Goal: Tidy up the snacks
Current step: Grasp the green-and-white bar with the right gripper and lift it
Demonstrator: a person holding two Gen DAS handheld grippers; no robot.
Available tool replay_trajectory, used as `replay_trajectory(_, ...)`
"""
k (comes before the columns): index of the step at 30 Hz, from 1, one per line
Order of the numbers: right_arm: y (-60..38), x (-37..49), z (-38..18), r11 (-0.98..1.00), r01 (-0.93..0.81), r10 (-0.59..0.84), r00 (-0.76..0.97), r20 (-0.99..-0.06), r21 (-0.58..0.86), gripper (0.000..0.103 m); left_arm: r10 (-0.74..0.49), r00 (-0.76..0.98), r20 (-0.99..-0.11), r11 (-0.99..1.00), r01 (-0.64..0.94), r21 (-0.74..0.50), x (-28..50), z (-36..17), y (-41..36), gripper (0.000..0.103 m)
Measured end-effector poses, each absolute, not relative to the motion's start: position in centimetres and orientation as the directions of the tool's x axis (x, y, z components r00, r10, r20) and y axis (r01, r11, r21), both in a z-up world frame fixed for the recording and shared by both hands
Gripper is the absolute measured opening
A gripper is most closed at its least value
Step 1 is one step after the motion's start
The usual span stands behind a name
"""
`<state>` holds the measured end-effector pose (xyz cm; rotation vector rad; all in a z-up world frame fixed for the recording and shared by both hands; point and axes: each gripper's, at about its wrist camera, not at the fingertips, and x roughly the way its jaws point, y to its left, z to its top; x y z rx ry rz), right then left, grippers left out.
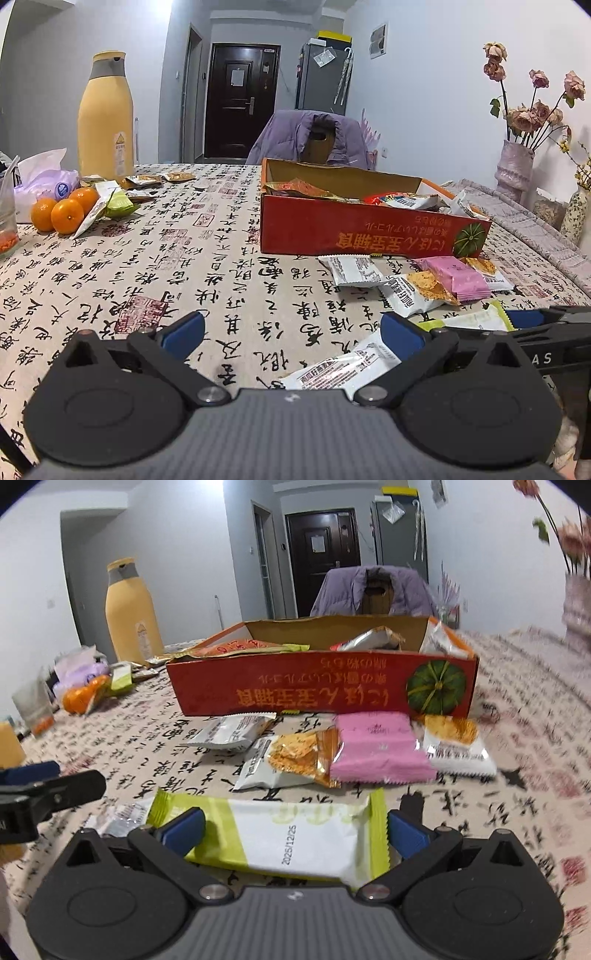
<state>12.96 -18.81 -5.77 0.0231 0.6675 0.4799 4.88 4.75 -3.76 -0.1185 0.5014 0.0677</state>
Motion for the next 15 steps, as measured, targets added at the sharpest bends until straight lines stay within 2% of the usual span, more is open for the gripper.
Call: replay_trajectory(15,-20.1,12.1,-5.9,0.895,-0.406,0.431,0.691,-0.58,0.182,0.102,0.028,0.866,-0.499,0.991,-0.088,-0.098,5.1,-4.0,4.2,0.103)
